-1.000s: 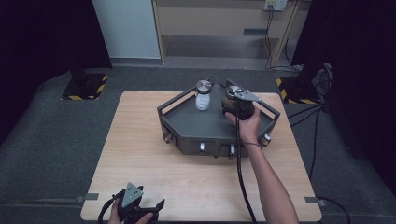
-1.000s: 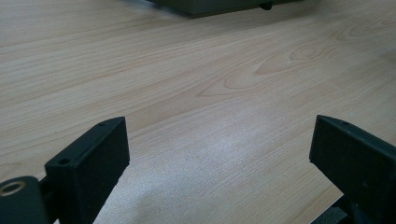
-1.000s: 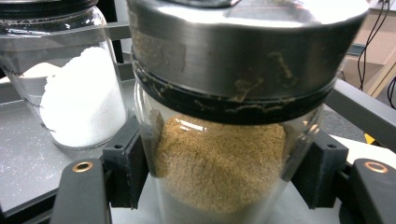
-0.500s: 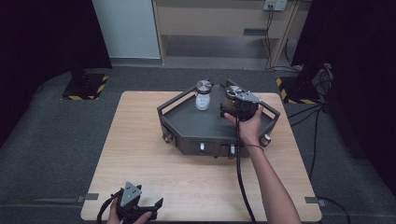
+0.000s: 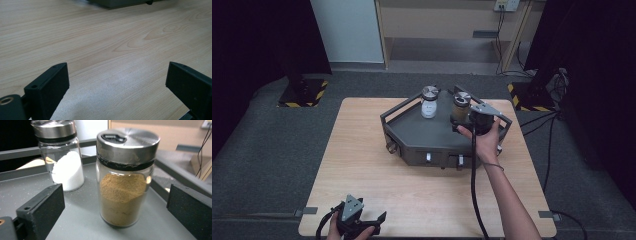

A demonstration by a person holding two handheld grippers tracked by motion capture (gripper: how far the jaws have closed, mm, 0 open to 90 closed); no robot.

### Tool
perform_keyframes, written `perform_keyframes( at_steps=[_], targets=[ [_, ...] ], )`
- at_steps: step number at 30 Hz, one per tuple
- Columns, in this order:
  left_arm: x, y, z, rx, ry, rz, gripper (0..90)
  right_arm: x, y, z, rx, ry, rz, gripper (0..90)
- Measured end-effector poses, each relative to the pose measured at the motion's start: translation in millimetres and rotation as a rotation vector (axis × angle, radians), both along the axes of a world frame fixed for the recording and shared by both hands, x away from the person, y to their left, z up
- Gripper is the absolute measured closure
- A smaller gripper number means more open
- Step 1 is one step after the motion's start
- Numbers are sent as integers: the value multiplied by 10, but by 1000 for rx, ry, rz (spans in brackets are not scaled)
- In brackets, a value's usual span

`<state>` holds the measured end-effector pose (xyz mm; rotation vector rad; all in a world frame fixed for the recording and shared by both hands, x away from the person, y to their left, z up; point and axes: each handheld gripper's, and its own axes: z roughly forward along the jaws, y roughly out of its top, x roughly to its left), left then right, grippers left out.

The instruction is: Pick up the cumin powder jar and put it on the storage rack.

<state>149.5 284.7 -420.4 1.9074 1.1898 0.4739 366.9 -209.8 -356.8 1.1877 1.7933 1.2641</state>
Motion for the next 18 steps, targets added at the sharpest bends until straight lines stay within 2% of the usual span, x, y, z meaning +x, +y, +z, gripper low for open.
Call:
perform_keyframes(
  at_steps=[3, 10, 18],
  targets=[
    [2, -4, -3, 4, -2, 4, 41, -47, -26, 18, -9, 8, -1, 16],
    [-3, -8, -8, 9, -4, 17, 40, -232, -152, 5, 68, -2, -3, 18],
    [-8, -23, -12, 20, -10, 27, 41, -550, -269, 23, 98, -40, 21, 18]
  ],
)
